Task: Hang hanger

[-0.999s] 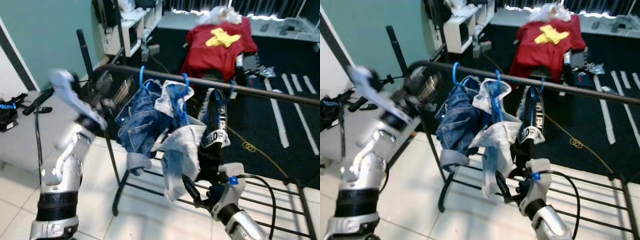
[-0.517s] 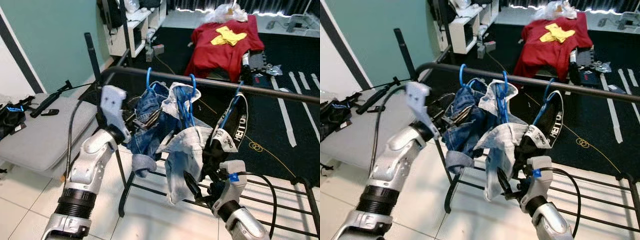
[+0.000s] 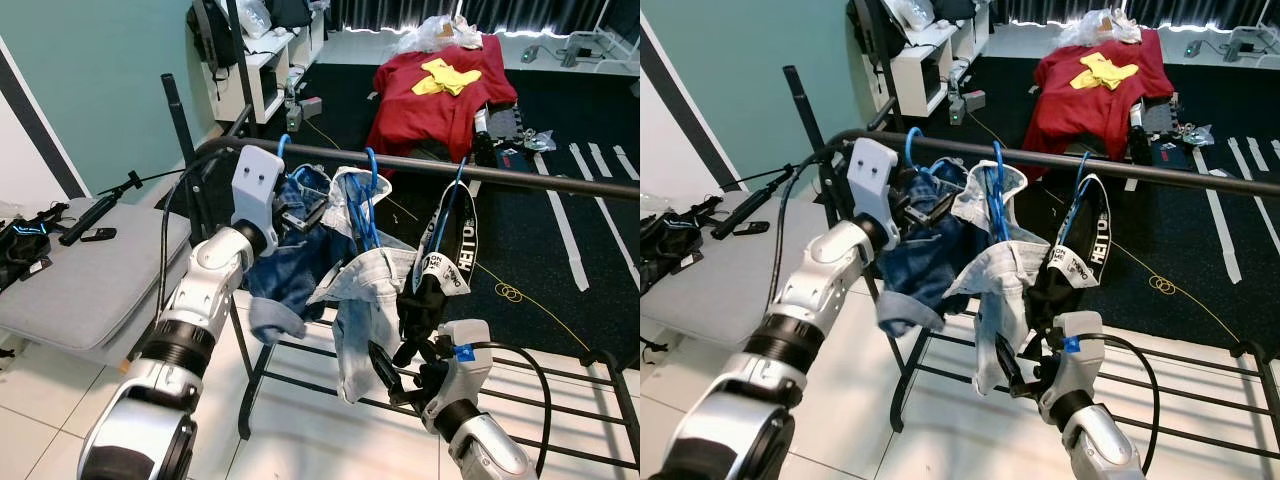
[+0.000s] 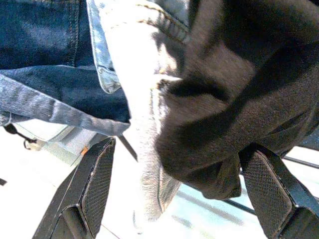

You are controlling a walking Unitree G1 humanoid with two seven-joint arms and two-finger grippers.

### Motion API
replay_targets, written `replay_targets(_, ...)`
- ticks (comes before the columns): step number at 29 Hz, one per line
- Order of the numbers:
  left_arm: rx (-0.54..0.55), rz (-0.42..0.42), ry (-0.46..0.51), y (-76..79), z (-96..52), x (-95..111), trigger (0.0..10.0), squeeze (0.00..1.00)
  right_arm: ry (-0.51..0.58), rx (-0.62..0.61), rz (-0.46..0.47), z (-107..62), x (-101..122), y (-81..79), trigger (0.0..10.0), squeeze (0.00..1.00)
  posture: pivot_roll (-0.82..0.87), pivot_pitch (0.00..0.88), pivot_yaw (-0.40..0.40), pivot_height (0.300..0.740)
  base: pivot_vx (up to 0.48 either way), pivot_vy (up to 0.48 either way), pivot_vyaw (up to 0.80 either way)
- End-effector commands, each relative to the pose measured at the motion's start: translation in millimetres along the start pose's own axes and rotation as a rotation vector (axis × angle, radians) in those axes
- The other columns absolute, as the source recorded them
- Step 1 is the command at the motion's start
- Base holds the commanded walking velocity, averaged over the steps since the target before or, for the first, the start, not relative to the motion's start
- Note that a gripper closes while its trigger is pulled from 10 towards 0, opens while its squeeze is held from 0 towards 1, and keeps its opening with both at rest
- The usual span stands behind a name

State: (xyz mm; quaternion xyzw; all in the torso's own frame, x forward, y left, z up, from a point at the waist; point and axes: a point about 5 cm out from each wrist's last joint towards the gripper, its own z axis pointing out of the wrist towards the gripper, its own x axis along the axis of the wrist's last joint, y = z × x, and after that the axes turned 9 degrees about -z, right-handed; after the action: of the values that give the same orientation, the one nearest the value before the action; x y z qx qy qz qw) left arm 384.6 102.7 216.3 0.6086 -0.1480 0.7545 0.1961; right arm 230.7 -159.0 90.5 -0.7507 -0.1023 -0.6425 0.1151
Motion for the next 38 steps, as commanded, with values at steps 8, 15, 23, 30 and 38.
replay_targets(8,0.039,-0.058,-0.016,-6.4,3.0,-4.2,10.0,0.0,-0.013,-0.014,-0.008,-0.1,-3.1,1.3,10.0,0.0,-0.1,0.069,0.09,0.74,0.0,0.0,0.0)
replay_targets(15,0.023,-0.078,0.01,-7.7,1.1,-4.0,10.0,0.0,-0.016,-0.018,-0.012,-0.3,-3.3,2.3,10.0,0.0,-0.1,0.069,0.086,0.74,0.0,0.0,0.0)
replay_targets(23,0.097,-0.035,-0.008,-24.6,-5.9,-8.4,10.0,0.0,-0.02,-0.017,-0.015,-0.2,-3.7,2.9,10.0,0.0,-0.1,0.068,0.082,0.74,0.0,0.0,0.0)
replay_targets(30,0.126,-0.005,-0.33,-17.6,-12.8,-57.4,10.0,0.0,-0.02,-0.023,-0.023,0.1,-3.5,3.0,10.0,0.0,-0.12,0.065,0.091,0.74,0.0,0.0,0.0)
replay_targets(38,0.12,-0.019,-0.39,-12.9,-12.8,-66.0,0.0,0.0,-0.017,-0.03,-0.024,-0.1,-3.7,3.1,10.0,0.0,-0.12,0.061,0.093,0.74,0.0,0.0,0.0)
